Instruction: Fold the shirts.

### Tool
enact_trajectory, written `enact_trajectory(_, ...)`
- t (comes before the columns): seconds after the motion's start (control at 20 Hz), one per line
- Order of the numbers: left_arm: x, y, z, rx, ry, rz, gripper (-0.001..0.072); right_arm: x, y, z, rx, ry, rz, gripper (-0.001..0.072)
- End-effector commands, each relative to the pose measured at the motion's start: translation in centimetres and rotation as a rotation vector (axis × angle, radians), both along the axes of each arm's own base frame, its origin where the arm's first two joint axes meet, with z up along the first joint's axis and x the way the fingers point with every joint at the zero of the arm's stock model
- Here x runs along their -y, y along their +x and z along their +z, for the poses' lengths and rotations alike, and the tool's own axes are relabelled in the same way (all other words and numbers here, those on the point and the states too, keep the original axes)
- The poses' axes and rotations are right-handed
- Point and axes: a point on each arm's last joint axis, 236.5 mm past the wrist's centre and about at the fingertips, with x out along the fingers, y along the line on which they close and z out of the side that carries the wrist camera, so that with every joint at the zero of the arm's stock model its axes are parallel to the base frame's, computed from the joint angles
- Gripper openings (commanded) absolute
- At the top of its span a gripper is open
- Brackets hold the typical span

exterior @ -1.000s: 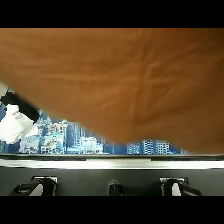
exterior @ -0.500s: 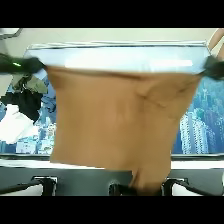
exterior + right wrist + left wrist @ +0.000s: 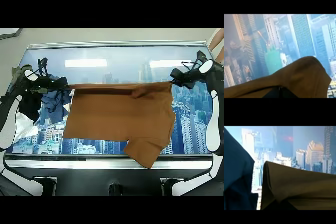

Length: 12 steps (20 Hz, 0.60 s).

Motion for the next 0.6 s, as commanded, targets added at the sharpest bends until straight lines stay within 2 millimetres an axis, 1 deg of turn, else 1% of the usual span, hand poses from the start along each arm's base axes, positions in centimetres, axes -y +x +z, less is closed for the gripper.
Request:
enact_trajectory(0.0, -0.4, -3.1, -1.5, -0.13, -0.016, -0.101, 0.0027, 0.7, -5.2, -1.3, -0.194, 0.011, 0.086, 0.0036)
enact_trajectory(0.05, -0.4, -4.7, -2.2, -0.193, -0.02, -0.143, 0.0027, 0.0, -7.5, -2.0, -0.293, 0.037, 0.116, 0.0035)
enact_trajectory(0.1, -0.4, -6.3, -3.1, -0.264, -0.028, -0.173, 0.0027, -1.0, -9.4, -3.1, -0.375, 0.06, 0.148, 0.0035)
enact_trajectory(0.2, -0.1, -8.7, -4.8, -0.382, -0.053, -0.218, 0.0027, -2.3, -11.5, -5.6, -0.464, 0.08, 0.178, 0.0035)
enact_trajectory(0.3, 0.3, -10.7, -6.1, -0.479, -0.077, -0.257, 0.0027, -3.3, -12.7, -7.9, -0.515, 0.1, 0.18, 0.0035)
enact_trajectory(0.35, 0.4, -11.5, -6.5, -0.515, -0.085, -0.272, 0.0027, -3.3, -13.1, -8.5, -0.53, 0.102, 0.174, 0.0035)
enact_trajectory(0.45, 0.5, -12.4, -7.1, -0.561, -0.096, -0.29, 0.0027, -3.3, -13.2, -8.9, -0.533, 0.103, 0.169, 0.0035)
enact_trajectory(0.55, 0.5, -12.6, -7.3, -0.572, -0.097, -0.289, 0.0027, -3.3, -13.2, -8.9, -0.532, 0.103, 0.169, 0.0035)
